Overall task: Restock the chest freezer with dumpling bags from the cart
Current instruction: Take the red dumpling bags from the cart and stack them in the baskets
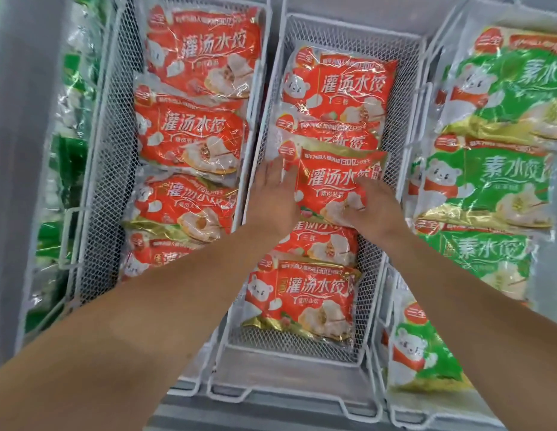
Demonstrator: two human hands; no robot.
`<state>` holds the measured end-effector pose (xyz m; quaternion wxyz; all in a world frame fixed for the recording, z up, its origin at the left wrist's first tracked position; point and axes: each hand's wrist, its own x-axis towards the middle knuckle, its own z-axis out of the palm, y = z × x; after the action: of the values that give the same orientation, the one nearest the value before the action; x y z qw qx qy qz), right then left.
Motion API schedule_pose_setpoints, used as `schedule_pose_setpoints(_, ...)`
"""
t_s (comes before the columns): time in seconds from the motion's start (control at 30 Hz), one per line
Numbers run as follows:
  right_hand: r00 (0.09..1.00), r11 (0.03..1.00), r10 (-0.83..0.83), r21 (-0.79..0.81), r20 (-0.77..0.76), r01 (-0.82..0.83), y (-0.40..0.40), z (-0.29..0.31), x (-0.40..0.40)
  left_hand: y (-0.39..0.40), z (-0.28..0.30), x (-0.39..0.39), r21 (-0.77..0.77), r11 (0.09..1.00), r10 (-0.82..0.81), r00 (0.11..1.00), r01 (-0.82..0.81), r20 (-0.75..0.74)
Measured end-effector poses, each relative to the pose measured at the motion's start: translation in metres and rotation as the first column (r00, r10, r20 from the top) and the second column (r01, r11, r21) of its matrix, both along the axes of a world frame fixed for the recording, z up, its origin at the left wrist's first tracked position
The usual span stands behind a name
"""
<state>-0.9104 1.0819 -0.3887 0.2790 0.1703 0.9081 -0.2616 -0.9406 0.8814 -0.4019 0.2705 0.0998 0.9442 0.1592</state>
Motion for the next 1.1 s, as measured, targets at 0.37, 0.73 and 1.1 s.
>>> schedule_pose_setpoints(0.37,0.978,0.948,0.208,0.251,-0.014,-0.198,-0.002,-0.049,-0.021,0.014,-0.045,-0.025,-0.070,0.988,-0.139,0.990,0.136,-0.025)
schedule_pose_setpoints(0.73,0.980,0.968,0.197,0.163,-0.030,-0.190,0.009,-0.048,-0.069,0.033,-0.048,-0.078,-0.013,0.996,-0.091,0.995,0.092,0.040)
schedule_pose_setpoints(1.1,0.967,0.953,0.254,0.174,-0.024,-0.246,0.025,0.003,-0.059,0.017,0.002,-0.082,0.076,0.993,-0.094,0.995,0.091,0.042)
